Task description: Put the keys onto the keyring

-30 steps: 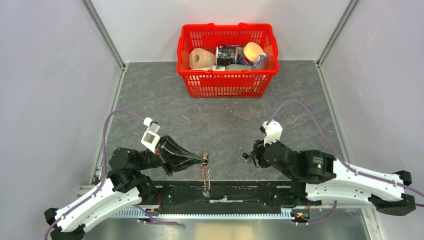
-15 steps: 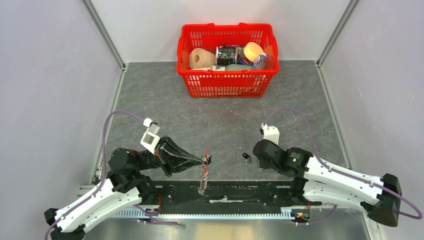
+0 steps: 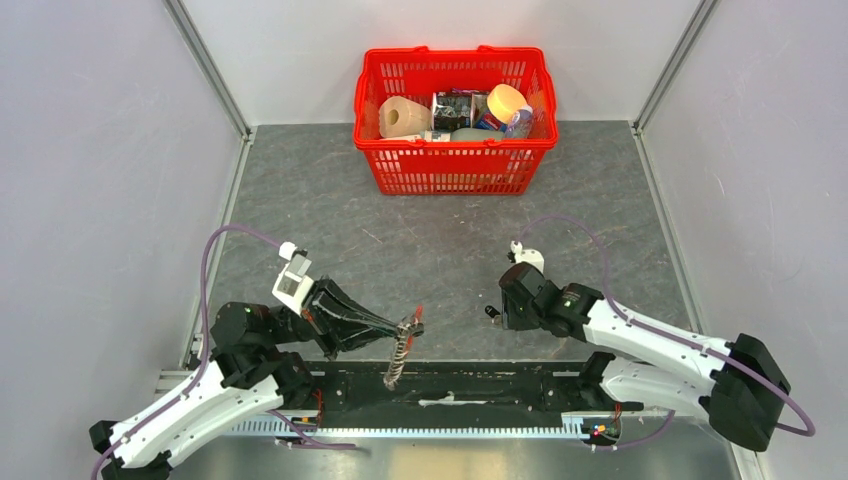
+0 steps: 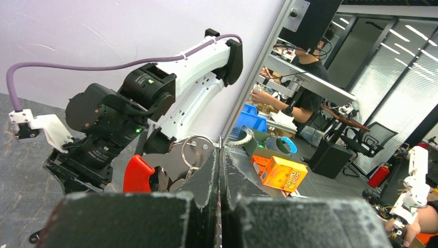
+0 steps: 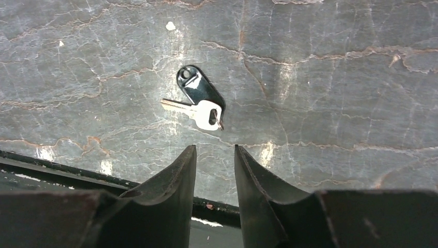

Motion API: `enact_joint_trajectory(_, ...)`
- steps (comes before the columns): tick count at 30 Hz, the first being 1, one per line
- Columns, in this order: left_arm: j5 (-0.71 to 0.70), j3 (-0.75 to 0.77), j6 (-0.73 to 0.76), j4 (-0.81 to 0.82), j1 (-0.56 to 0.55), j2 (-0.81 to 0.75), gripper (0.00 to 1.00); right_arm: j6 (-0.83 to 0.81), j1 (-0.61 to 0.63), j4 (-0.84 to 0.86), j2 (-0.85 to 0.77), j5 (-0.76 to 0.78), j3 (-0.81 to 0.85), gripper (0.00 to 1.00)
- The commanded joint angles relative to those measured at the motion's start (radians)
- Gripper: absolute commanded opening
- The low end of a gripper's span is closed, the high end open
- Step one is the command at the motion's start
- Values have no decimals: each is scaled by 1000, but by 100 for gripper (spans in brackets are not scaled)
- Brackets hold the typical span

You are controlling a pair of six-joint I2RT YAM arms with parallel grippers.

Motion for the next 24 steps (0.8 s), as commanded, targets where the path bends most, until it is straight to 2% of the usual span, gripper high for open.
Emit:
enact_joint_trajectory(1, 27, -3, -14, 52, 0, -15, 2, -47, -37, 104, 37, -63, -16, 39)
enact_joint_trajectory(24, 29, -10, -5, 52, 0, -15, 2, -72, -123, 175, 114, -129, -58, 30)
